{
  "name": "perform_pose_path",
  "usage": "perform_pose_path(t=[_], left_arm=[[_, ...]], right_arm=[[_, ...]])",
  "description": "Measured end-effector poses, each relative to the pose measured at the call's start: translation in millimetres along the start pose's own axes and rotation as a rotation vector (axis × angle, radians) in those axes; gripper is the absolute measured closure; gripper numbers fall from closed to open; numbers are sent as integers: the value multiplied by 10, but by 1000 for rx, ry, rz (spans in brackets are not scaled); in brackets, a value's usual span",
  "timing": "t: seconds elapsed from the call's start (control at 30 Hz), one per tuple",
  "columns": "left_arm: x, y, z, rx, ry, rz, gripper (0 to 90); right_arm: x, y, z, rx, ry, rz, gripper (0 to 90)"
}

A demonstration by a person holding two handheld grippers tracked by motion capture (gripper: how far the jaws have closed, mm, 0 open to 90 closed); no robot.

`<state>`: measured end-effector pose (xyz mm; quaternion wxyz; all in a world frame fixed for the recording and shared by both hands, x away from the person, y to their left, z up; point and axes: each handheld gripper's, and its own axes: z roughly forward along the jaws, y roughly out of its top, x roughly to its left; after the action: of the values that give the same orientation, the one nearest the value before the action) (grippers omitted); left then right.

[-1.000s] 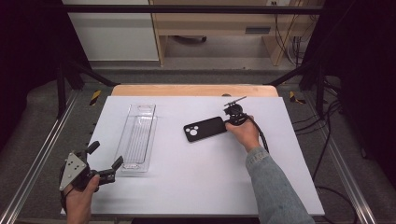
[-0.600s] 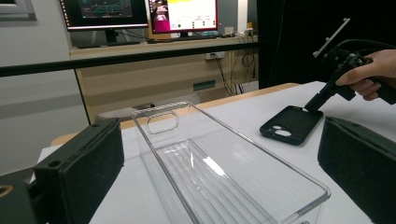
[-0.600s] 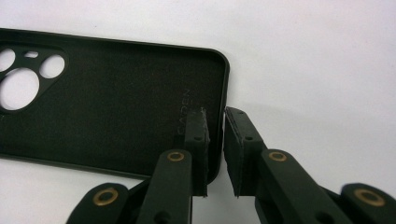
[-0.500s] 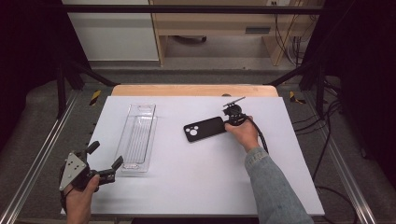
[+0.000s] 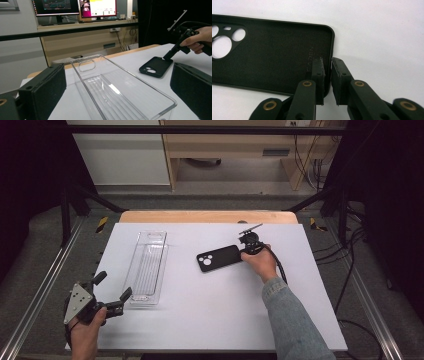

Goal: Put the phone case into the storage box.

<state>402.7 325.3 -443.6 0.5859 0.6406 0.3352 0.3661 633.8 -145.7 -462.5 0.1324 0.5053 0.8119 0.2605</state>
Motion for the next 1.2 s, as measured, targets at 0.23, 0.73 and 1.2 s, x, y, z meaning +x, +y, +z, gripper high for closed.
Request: perform_pose_path(t=[0.23,0.73,1.2], left_arm=[[-1,0,2,1,-1,1,2],[-6,0,9,6,-2,3,2],[-2,-1,11,7,0,1,2]], right_arm=[[-1,2,0,1,-2,0,825],[27,23,-1,22,-28,15,850],[48,39,-1,28,-48,26,884]])
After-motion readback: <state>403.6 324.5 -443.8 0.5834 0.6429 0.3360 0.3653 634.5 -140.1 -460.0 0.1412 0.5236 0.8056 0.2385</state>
